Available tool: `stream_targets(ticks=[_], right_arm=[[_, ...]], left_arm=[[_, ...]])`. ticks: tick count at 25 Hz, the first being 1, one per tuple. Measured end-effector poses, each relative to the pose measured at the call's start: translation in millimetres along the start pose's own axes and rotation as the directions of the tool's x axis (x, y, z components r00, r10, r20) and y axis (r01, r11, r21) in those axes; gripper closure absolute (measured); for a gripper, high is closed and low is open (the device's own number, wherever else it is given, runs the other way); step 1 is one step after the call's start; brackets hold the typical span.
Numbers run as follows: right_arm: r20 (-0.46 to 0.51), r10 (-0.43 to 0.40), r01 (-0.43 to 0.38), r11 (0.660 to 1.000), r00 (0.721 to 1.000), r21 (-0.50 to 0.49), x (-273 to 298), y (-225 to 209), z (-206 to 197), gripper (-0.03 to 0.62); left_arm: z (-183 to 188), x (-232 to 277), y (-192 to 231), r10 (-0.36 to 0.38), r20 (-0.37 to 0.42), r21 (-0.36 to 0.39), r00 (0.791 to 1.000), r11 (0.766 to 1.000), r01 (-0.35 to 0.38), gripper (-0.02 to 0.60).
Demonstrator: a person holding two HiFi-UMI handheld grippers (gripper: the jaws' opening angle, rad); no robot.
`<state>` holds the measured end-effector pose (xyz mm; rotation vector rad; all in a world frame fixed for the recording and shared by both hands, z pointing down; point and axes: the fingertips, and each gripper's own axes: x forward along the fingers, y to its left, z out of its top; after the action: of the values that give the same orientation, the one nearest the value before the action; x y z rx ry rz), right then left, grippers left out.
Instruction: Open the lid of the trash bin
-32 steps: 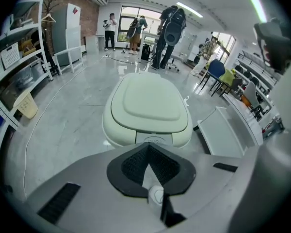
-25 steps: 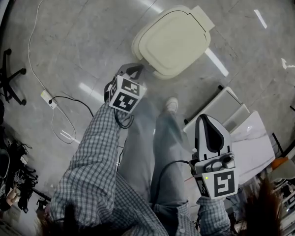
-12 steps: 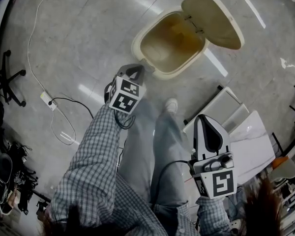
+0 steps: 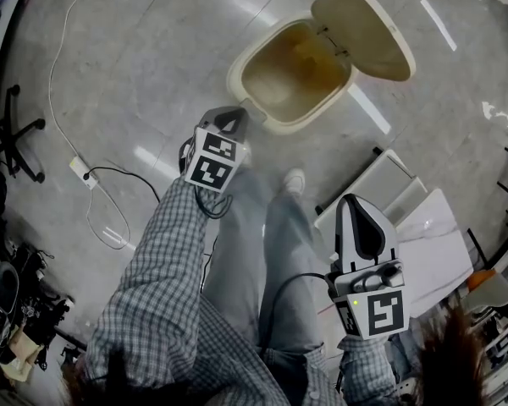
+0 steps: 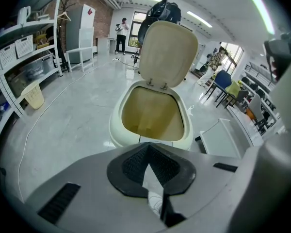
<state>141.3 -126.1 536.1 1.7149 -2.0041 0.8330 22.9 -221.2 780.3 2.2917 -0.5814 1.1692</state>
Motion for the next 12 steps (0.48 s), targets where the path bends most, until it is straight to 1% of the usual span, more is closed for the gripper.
stream_targets(ticks=[5, 12], right_arm=[[0.021, -0.018, 0.018, 1.000, 1.000, 0.001, -6.7, -4.3, 7.6, 0.572], [0.072, -0.023, 0.025, 0.999, 0.997, -0.029, -21.7, -5.2, 26.3, 0.572]], left_arm=[[8.4, -13.7, -3.5, 0.000, 0.015, 0.000, 1.000, 1.000, 0.000, 0.577], [8.9, -42.7, -14.7, -0.005, 0.022, -0.008, 1.000, 1.000, 0.005, 0.577]])
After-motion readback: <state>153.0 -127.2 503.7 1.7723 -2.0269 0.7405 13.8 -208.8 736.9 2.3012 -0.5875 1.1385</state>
